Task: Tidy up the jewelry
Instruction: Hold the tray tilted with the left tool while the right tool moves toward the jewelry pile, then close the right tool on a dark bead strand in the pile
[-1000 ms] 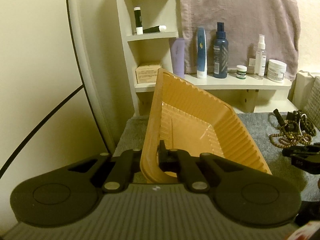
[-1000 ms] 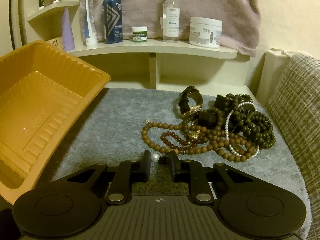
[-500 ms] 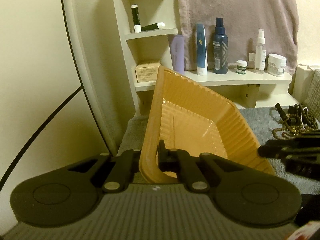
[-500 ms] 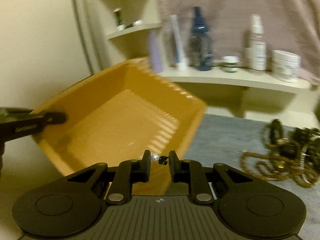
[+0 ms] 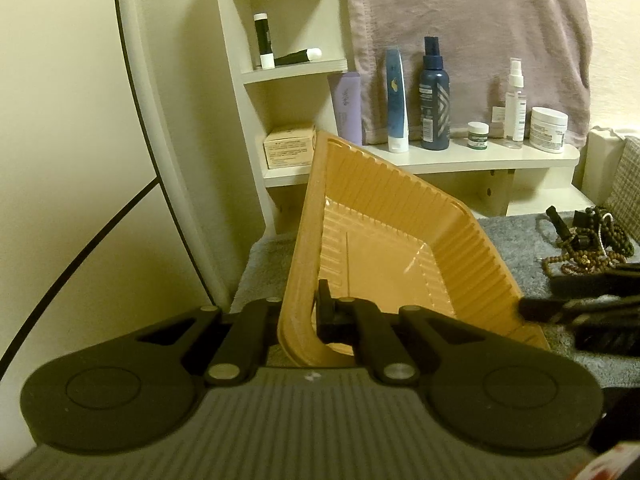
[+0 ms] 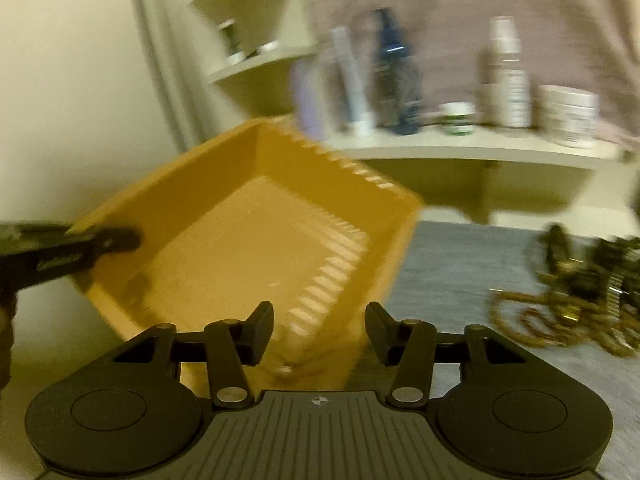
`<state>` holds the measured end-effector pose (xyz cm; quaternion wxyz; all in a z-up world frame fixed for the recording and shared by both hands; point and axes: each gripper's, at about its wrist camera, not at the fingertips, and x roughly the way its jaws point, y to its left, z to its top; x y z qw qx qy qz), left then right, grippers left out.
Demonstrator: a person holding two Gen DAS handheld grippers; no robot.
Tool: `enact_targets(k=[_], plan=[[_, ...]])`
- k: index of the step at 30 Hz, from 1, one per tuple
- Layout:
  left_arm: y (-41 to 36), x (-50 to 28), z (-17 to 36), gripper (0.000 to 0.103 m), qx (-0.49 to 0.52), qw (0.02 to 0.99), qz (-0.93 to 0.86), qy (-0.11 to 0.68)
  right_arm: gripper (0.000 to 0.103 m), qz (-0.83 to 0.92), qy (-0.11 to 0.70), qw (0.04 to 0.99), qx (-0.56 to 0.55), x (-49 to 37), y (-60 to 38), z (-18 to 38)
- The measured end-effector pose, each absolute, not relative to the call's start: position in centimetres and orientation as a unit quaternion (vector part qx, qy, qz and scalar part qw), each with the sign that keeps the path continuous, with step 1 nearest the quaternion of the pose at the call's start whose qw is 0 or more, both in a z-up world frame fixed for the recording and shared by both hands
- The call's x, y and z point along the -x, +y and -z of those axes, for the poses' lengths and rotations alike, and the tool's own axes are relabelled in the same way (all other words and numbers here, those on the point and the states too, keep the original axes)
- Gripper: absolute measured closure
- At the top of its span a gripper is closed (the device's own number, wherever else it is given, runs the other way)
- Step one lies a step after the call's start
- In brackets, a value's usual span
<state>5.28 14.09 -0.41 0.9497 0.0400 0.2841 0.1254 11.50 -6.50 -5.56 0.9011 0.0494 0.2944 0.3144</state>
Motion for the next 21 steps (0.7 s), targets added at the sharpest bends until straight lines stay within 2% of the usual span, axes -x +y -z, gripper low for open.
enact_targets(k=[9, 18, 21], plan=[[14.2, -5.3, 0.5, 0.099, -0.039, 0.951, -0.124, 0.281, 0.052, -0.115, 0.308, 0.942, -0.06, -12.1, -15.7, 7.7], [14.2, -5.4, 0.5, 0.099, -0.043, 0.951, -0.124, 0.282, 0.053, -0.071, 0.293, 0.953, -0.025, -14.0, -19.2, 8.1], [14.1, -5.4, 0.4, 0.099, -0.043, 0.95, -0.124, 0.282, 0.06, -0.078, 0.293, 0.953, -0.005, -15.0, -19.5, 8.1]])
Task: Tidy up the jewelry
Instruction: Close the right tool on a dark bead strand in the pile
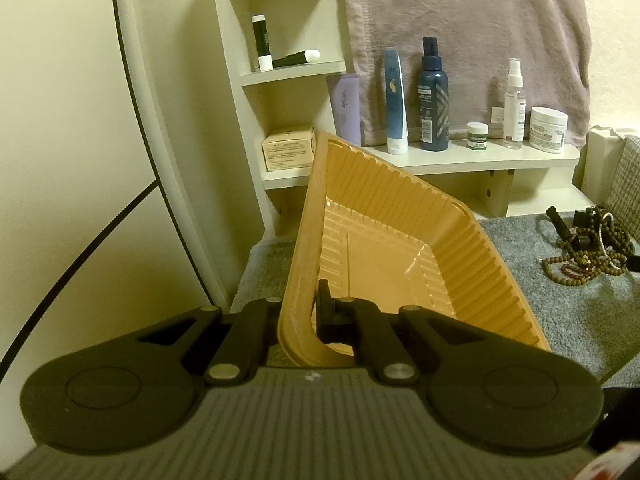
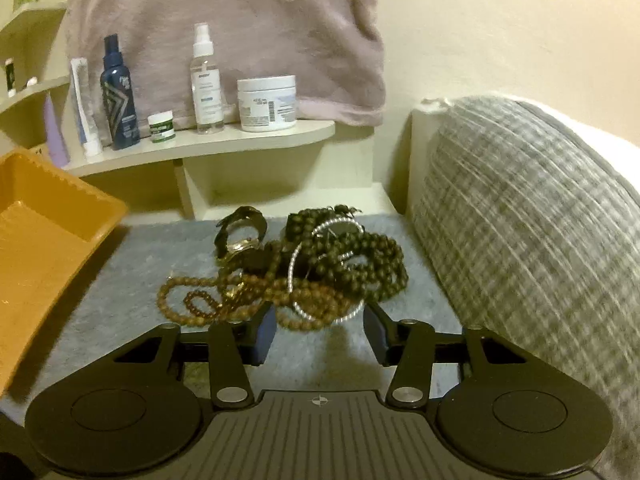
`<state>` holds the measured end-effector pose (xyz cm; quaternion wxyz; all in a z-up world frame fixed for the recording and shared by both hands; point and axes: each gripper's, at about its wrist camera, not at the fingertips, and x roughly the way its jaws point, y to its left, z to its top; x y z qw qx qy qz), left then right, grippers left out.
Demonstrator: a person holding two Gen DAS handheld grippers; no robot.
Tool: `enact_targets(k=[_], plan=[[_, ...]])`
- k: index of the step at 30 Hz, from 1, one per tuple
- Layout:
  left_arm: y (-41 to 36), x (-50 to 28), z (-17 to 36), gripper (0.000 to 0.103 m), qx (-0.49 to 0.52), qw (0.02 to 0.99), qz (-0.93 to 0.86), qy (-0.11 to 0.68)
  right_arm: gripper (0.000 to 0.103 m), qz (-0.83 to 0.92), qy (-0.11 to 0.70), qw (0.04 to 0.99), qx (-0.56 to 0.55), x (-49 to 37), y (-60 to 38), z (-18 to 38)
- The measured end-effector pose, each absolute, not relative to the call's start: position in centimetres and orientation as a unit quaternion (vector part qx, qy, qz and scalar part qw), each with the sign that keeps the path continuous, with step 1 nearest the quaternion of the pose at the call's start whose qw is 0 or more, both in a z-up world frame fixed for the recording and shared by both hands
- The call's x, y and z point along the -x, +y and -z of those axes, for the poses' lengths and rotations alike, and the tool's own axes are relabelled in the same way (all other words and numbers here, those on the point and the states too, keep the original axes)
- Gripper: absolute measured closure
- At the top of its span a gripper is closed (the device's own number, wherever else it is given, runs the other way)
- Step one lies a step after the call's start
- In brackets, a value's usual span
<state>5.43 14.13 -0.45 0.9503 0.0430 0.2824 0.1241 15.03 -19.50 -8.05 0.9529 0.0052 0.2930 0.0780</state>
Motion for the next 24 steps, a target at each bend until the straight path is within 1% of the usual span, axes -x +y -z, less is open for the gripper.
enact_targets(k=[2, 4, 9, 11, 15, 16, 19, 24], plan=[[14.1, -5.5, 0.4, 0.099, -0.043, 0.95, -0.124, 0.283, 0.066, -0.077, 0.3, 0.951, 0.007, -16.2, -19.3, 8.5], [14.1, -5.4, 0.4, 0.099, -0.044, 0.95, -0.124, 0.283, 0.071, -0.076, 0.31, 0.947, 0.015, -17.3, -19.6, 8.8], [14.1, -5.5, 0.4, 0.099, -0.045, 0.95, -0.123, 0.284, 0.077, -0.086, 0.328, 0.941, 0.019, -18.8, -19.8, 9.6], [14.1, -5.5, 0.4, 0.099, -0.045, 0.95, -0.123, 0.284, 0.085, -0.095, 0.33, 0.939, 0.023, -18.9, -19.6, 9.7], [14.0, -5.5, 0.5, 0.099, -0.045, 0.95, -0.124, 0.284, 0.089, -0.101, 0.332, 0.937, 0.027, -19.0, -19.4, 9.8], [14.0, -5.5, 0.5, 0.099, -0.045, 0.95, -0.124, 0.284, 0.095, -0.102, 0.335, 0.936, 0.027, -18.9, -19.4, 9.7], [14.0, -5.4, 0.4, 0.099, -0.044, 0.95, -0.123, 0.284, 0.097, -0.105, 0.331, 0.937, 0.032, -18.3, -19.3, 9.1], [14.1, -5.4, 0.5, 0.099, -0.043, 0.95, -0.123, 0.283, 0.097, -0.119, 0.29, 0.947, 0.065, -16.0, -18.3, 6.5]])
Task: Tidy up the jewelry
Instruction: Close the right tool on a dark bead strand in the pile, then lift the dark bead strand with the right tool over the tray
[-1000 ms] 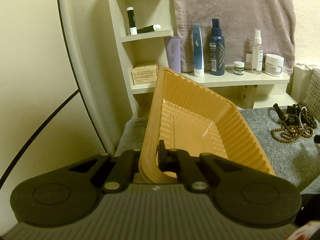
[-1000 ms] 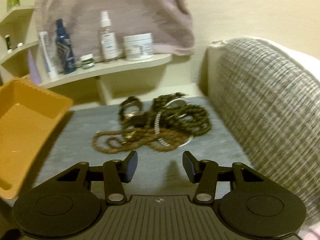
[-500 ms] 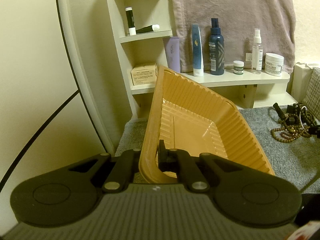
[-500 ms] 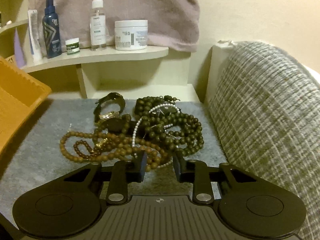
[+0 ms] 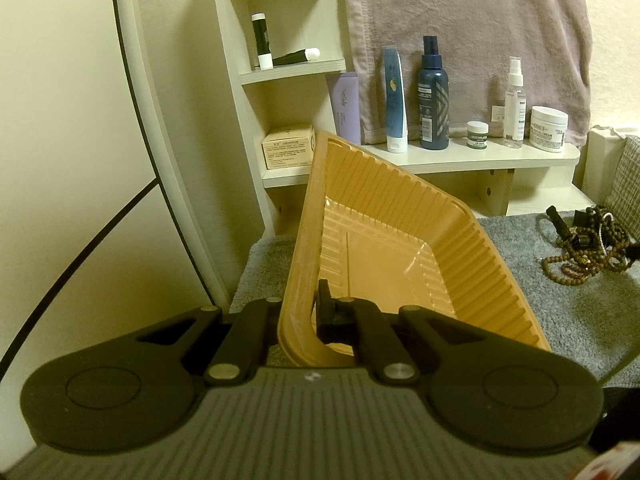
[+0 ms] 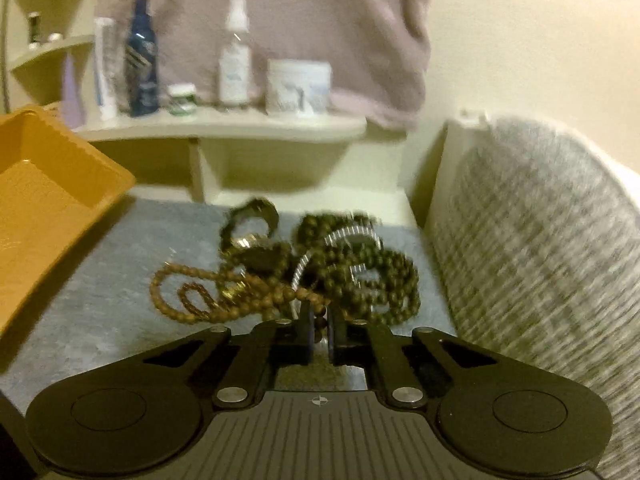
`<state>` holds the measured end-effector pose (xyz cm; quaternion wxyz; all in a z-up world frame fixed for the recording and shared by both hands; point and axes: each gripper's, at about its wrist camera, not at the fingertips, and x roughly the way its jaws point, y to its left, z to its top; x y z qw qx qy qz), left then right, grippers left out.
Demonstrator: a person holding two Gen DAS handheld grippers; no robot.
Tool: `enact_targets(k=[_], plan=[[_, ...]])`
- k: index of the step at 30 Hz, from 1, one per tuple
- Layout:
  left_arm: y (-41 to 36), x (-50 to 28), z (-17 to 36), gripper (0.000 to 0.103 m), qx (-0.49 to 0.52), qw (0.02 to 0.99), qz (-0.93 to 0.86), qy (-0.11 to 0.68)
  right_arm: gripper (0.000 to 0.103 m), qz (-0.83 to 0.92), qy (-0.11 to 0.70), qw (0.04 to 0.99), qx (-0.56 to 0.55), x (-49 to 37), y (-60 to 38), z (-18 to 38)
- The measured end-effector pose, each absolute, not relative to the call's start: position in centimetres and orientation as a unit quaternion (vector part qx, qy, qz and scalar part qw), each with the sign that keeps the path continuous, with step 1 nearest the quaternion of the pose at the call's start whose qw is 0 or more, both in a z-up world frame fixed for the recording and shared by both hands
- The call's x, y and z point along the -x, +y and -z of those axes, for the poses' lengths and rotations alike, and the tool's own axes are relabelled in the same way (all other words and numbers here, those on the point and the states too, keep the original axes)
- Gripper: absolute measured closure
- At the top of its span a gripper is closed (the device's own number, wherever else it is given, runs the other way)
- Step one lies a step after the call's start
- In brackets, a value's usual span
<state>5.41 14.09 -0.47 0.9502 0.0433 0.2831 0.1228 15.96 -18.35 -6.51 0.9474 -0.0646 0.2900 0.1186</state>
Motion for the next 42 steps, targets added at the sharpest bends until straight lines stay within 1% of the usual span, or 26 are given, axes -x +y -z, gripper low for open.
enact_targets(k=[5, 11, 19, 34, 42], plan=[[14.2, -5.3, 0.6, 0.099, -0.043, 0.951, -0.121, 0.282, 0.097, -0.15, 0.235, 0.955, 0.101, -14.1, -17.4, 2.6], [14.3, -5.3, 0.6, 0.099, -0.041, 0.952, -0.12, 0.28, 0.097, -0.167, 0.183, 0.962, 0.117, -13.1, -16.8, -1.8], [14.4, -5.3, 0.6, 0.099, -0.04, 0.953, -0.117, 0.277, 0.097, -0.185, 0.138, 0.965, 0.125, -12.6, -16.9, -6.0], [14.4, -5.3, 0.6, 0.099, -0.039, 0.955, -0.113, 0.272, 0.097, -0.216, 0.086, 0.966, 0.116, -11.4, -16.1, -11.2], [14.5, -5.4, 0.6, 0.099, -0.038, 0.955, -0.112, 0.271, 0.097, -0.231, 0.075, 0.963, 0.117, -11.1, -15.2, -12.1]])
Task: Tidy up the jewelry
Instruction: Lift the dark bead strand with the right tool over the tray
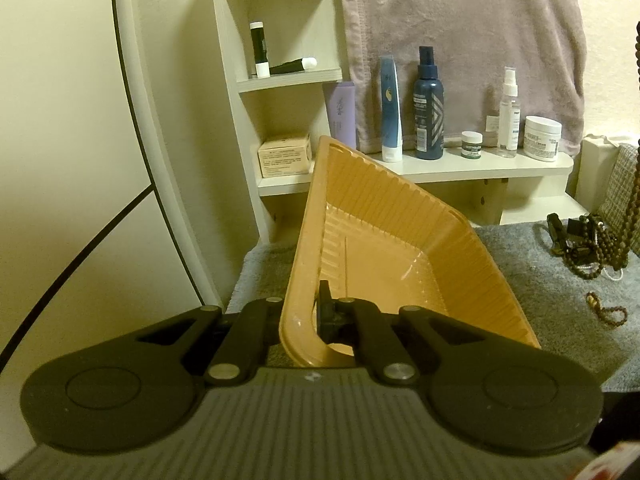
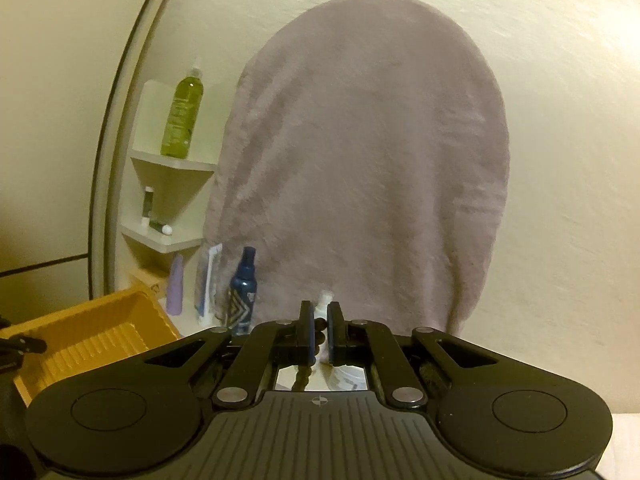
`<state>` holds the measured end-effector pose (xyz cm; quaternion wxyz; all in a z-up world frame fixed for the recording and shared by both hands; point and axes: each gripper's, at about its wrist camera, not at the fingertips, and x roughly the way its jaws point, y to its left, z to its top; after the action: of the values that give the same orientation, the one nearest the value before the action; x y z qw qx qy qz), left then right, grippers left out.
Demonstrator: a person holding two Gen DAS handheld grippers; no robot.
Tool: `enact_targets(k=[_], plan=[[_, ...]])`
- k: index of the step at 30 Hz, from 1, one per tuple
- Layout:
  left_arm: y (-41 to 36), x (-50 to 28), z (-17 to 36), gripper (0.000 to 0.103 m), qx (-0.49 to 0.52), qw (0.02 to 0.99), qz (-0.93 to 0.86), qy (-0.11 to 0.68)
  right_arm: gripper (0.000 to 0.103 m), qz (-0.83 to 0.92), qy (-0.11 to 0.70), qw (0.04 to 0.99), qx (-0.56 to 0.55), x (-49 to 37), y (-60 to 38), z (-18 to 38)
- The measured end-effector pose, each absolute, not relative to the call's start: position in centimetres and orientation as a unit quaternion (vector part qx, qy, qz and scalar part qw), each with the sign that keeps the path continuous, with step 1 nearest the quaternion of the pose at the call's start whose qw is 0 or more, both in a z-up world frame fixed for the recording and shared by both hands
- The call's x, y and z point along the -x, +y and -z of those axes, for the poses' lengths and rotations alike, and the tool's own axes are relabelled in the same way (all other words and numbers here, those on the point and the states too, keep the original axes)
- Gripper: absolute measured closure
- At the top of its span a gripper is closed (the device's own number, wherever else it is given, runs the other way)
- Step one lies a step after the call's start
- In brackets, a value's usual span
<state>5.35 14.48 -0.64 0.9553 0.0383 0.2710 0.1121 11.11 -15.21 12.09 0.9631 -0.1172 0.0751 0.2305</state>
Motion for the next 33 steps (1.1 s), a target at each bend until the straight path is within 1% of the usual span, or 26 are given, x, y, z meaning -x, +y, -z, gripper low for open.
enact_targets(k=[6, 18, 25, 33], plan=[[14.5, -5.4, 0.6, 0.099, -0.037, 0.955, -0.112, 0.271, 0.097, -0.261, 0.079, 0.956, 0.11, -10.8, -14.0, -12.5], [14.5, -5.4, 0.6, 0.099, -0.036, 0.956, -0.11, 0.271, 0.097, -0.366, 0.08, 0.924, 0.083, -10.5, -8.0, -13.8], [14.6, -5.5, 0.6, 0.099, -0.035, 0.956, -0.11, 0.271, 0.097, -0.412, 0.151, 0.894, 0.094, -12.0, -3.5, -10.0], [14.6, -5.6, 0.6, 0.099, -0.034, 0.956, -0.109, 0.272, 0.097, -0.44, 0.231, 0.864, 0.081, -14.7, -0.1, -5.3]])
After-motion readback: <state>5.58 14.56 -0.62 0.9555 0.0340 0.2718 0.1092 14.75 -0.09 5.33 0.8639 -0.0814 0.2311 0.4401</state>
